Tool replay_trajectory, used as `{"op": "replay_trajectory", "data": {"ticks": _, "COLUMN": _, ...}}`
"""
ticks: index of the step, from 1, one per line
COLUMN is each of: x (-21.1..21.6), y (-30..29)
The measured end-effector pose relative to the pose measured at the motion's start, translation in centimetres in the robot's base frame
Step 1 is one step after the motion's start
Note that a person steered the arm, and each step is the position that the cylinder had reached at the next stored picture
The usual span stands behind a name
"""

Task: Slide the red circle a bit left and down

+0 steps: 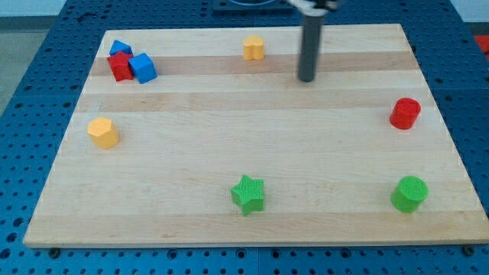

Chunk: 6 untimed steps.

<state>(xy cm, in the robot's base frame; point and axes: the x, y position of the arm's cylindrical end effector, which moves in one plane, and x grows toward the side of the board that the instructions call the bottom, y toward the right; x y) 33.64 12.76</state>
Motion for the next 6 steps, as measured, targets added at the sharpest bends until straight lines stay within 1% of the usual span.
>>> {"op": "replay_trajectory", "data": {"ticks": 2, "x": 0.1, "y": 16.8}}
{"op": "replay_trajectory", "data": {"ticks": 3, "x": 1.2, "y": 21.7}}
{"op": "replay_trajectory", "data": {"ticks": 4, "x": 2.3, "y": 21.7}}
{"op": "replay_trajectory", "data": {"ticks": 6, "x": 4.3, "y": 19.7}}
